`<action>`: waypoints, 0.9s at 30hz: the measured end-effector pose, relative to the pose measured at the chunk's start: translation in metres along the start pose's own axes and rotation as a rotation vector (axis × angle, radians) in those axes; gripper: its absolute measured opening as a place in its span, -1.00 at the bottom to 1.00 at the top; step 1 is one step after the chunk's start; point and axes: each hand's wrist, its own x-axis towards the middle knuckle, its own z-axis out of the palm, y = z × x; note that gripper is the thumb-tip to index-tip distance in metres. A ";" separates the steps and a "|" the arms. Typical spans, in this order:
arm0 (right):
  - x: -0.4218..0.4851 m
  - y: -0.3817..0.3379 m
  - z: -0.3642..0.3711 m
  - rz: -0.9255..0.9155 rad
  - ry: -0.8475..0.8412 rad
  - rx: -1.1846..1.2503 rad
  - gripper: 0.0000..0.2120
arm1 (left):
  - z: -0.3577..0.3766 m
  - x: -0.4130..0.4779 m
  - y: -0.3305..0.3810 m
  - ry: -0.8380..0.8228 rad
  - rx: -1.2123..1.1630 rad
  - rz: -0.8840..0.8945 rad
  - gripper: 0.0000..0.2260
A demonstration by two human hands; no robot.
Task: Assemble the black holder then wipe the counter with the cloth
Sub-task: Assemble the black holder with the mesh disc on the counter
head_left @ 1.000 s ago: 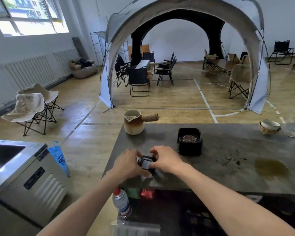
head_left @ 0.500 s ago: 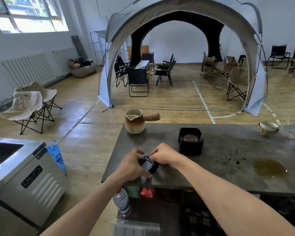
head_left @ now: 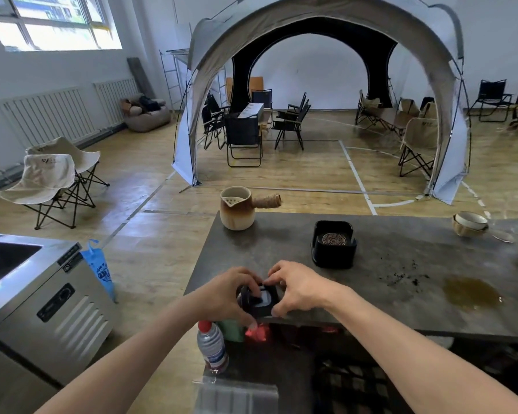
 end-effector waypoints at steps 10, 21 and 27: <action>-0.026 0.007 0.032 -0.213 0.282 -0.025 -0.56 | 0.009 -0.022 -0.009 0.221 -0.078 0.160 -0.74; -0.036 0.033 -0.034 0.141 0.501 0.876 -0.83 | -0.021 0.035 0.047 0.463 -1.118 -0.315 -0.80; -0.041 0.081 -0.088 0.334 0.640 0.879 -0.77 | -0.041 0.110 0.094 0.247 -1.095 -0.376 -0.91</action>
